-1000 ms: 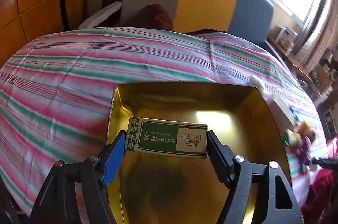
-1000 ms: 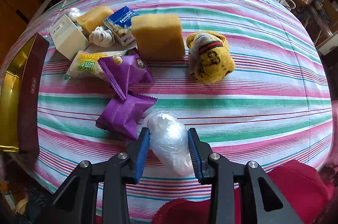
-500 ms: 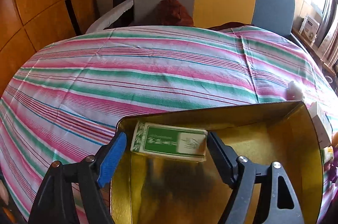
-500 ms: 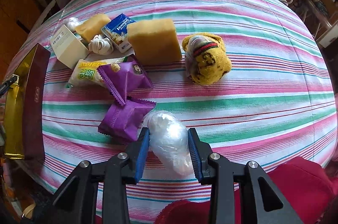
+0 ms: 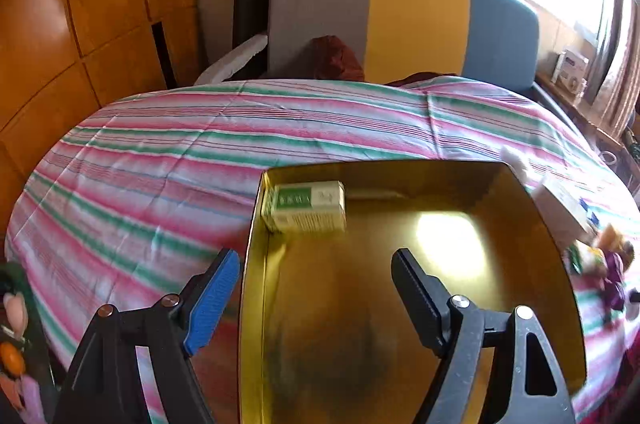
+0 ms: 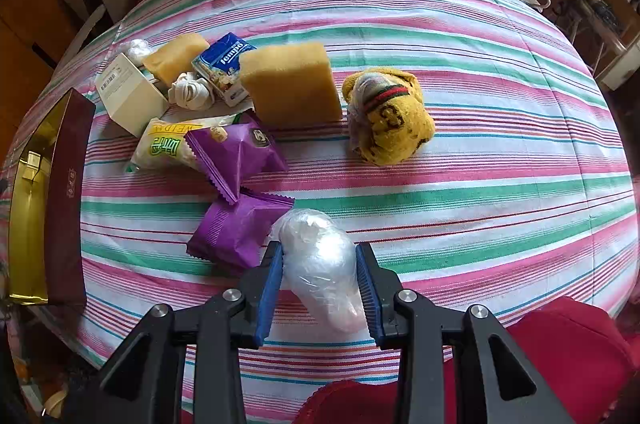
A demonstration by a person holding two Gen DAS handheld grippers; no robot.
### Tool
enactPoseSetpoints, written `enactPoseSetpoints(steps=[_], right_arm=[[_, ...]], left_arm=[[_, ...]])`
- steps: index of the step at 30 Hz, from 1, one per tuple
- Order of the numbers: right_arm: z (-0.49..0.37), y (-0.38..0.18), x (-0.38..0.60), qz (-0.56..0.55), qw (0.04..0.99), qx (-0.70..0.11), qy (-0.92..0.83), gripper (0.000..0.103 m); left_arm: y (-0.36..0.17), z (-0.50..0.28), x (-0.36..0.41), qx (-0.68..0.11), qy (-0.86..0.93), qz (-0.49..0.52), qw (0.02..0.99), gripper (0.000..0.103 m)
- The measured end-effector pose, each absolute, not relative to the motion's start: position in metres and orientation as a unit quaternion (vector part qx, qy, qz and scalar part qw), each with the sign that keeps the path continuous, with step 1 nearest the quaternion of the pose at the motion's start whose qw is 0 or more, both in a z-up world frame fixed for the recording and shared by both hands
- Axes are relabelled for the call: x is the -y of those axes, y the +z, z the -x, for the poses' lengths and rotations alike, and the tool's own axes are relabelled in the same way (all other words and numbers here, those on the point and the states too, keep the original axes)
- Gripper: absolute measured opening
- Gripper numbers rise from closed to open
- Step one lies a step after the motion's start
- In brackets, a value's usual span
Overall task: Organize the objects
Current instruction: 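Carry the clear plastic bundle into the gold tray and open the right tool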
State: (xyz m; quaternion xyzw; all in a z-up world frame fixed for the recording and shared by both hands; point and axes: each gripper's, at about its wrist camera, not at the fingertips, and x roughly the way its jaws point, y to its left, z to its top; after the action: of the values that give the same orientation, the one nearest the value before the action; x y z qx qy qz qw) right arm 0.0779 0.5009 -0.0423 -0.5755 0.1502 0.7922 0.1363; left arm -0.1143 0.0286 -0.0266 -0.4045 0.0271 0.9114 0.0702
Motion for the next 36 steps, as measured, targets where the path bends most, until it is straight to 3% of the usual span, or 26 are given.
enactPoseSetpoints(steps=[11, 30, 36], right_arm=[[-0.082, -0.033, -0.500, 0.546, 0.156, -0.145, 0.811, 0.037], [-0.093, -0.013, -0.500, 0.499, 0.209, -0.132, 0.830, 0.037], [-0.079, 0.021, -0.467, 0.461, 0.169, -0.139, 0.860, 0.037]], left_arm=[[-0.013, 0.047, -0.032, -0.033, 0.918, 0.384, 0.092, 0.080], [-0.017, 0.025, -0.015, -0.030, 0.913, 0.397, 0.086, 0.080], [-0.018, 0.025, -0.004, -0.021, 0.914, 0.399, 0.076, 0.080]])
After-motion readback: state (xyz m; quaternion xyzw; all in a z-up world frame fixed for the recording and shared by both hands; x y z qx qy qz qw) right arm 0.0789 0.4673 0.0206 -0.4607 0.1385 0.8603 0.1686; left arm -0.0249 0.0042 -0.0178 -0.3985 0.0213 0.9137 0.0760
